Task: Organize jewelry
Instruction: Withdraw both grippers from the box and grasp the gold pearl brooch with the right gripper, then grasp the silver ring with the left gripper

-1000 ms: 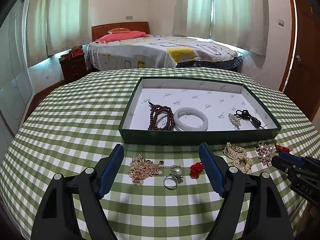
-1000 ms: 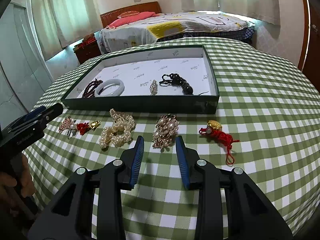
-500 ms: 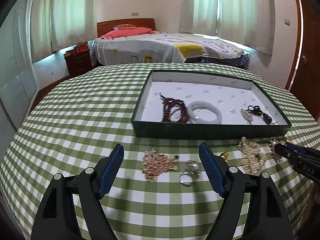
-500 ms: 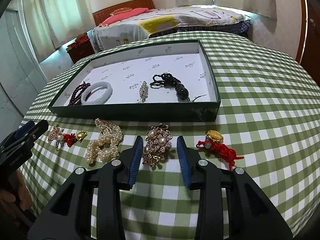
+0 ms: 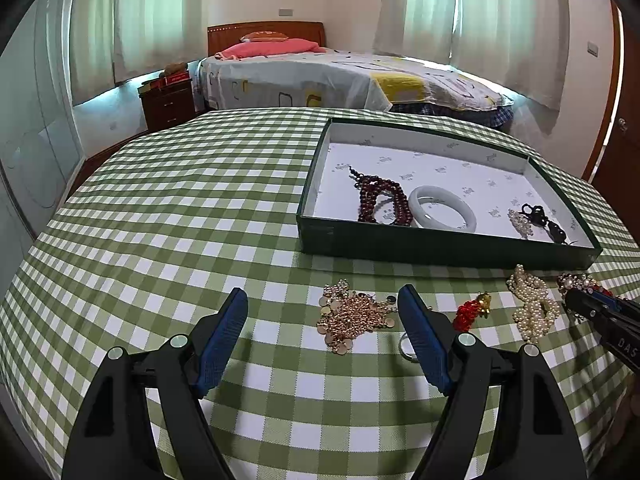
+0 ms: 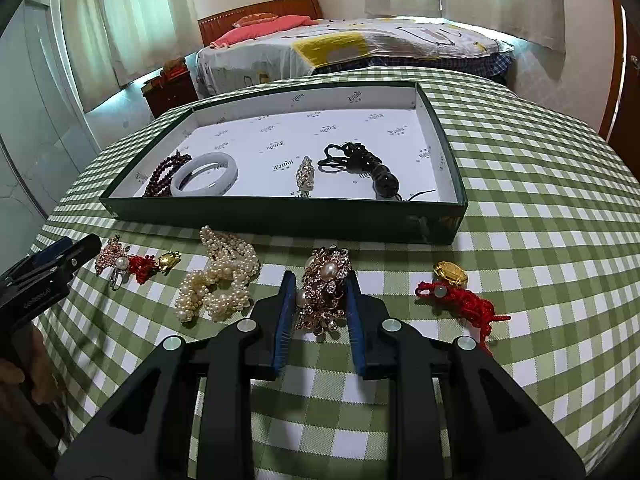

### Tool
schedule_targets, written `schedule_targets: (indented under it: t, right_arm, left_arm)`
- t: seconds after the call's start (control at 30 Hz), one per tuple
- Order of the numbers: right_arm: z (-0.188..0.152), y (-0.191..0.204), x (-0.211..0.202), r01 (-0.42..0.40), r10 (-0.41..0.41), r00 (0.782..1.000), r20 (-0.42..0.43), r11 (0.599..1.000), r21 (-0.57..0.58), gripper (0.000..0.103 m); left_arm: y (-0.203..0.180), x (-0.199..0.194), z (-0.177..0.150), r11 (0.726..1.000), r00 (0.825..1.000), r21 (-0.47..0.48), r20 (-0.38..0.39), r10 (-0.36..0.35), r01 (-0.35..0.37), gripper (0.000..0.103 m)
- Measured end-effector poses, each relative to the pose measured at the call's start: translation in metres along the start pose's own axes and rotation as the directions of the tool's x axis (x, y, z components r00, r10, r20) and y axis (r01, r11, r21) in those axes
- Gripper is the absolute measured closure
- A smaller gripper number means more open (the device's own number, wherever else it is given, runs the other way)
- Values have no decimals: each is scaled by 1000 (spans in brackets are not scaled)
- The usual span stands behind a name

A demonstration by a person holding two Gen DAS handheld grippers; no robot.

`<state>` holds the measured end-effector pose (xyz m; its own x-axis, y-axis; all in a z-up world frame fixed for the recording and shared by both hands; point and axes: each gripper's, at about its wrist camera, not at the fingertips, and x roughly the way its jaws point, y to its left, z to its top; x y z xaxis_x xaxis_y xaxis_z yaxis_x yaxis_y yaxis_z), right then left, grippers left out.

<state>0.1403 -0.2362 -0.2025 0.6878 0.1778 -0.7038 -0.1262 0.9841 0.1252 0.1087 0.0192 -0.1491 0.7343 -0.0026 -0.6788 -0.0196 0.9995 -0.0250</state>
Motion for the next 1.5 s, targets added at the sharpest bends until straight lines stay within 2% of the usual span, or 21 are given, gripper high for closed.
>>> schedule_targets:
  t: [0.27, 0.63, 0.73, 0.83, 0.93, 1.5]
  right_arm:
    - [-3, -2, -4, -9, 9, 1000, 2, 1000, 8, 79]
    - [-10, -10, -12, -15, 15, 1000, 3, 1000, 27, 79]
    - [-10, -12, -13, -23, 23, 1000, 5, 999, 34, 79]
    - [-11, -12, -14, -27, 26, 1000, 7, 999, 37, 79]
    - [-12, -13, -15, -29, 29, 1000, 8, 999, 41, 79]
    - [-12, -13, -14, -27, 27, 1000, 9, 999, 39, 79]
  left_arm:
    - [-18, -4, -6, 997, 999, 61, -7, -42, 43, 29]
    - [-39, 5, -8, 988, 995, 122, -52, -84, 90, 51]
    - [-39, 10, -9, 987, 992, 115, -77, -102, 110, 60]
    - [-37, 10, -9, 988, 991, 107, -82, -104, 113, 64]
    - [-38, 10, -10, 983, 985, 104, -90, -144, 153, 76]
    - [-39, 2, -11, 981, 986, 108, -66, -154, 160, 77]
